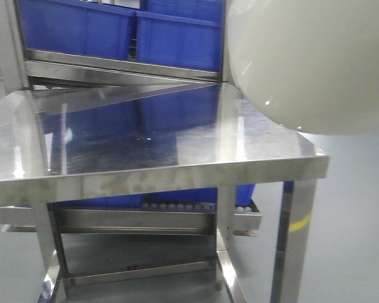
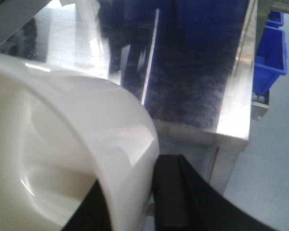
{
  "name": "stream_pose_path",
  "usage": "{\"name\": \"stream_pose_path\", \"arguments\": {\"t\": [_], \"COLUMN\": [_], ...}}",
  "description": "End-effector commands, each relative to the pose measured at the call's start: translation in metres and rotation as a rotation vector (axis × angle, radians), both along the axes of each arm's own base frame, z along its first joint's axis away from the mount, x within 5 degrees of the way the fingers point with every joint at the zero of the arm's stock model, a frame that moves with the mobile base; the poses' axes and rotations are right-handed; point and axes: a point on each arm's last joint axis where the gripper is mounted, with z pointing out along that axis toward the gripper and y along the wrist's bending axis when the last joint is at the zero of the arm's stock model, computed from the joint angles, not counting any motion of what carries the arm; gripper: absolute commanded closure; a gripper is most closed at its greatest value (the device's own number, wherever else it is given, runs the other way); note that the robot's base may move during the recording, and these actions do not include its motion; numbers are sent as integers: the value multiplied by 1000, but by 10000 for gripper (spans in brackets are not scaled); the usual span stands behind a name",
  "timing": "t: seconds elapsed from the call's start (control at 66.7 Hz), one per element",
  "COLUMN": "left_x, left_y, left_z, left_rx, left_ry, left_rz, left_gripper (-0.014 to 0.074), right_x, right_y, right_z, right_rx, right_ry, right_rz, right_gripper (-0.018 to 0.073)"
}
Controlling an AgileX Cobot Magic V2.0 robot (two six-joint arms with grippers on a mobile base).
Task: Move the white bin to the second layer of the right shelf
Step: 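Hold the bin in the right gripper while backing away from the table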
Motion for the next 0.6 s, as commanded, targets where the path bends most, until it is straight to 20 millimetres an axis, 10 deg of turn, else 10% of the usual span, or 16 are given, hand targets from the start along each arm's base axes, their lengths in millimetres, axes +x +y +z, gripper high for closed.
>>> {"name": "stream_pose_path", "arguments": {"t": [0.0,0.585], "left_x": [1,1], "left_y": [0,0], "left_z": [-5,-5], "left_rx": [-25,-25], "left_ry": [-50,-50], "left_rz": [0,0], "left_gripper": [512,512], "right_x": [2,2], "right_y": [-1,-1], "right_z": [20,19], "right_rx": [57,57], "right_ry": [-119,-118], "right_rz": [-15,-15], "right_gripper": [504,504]}}
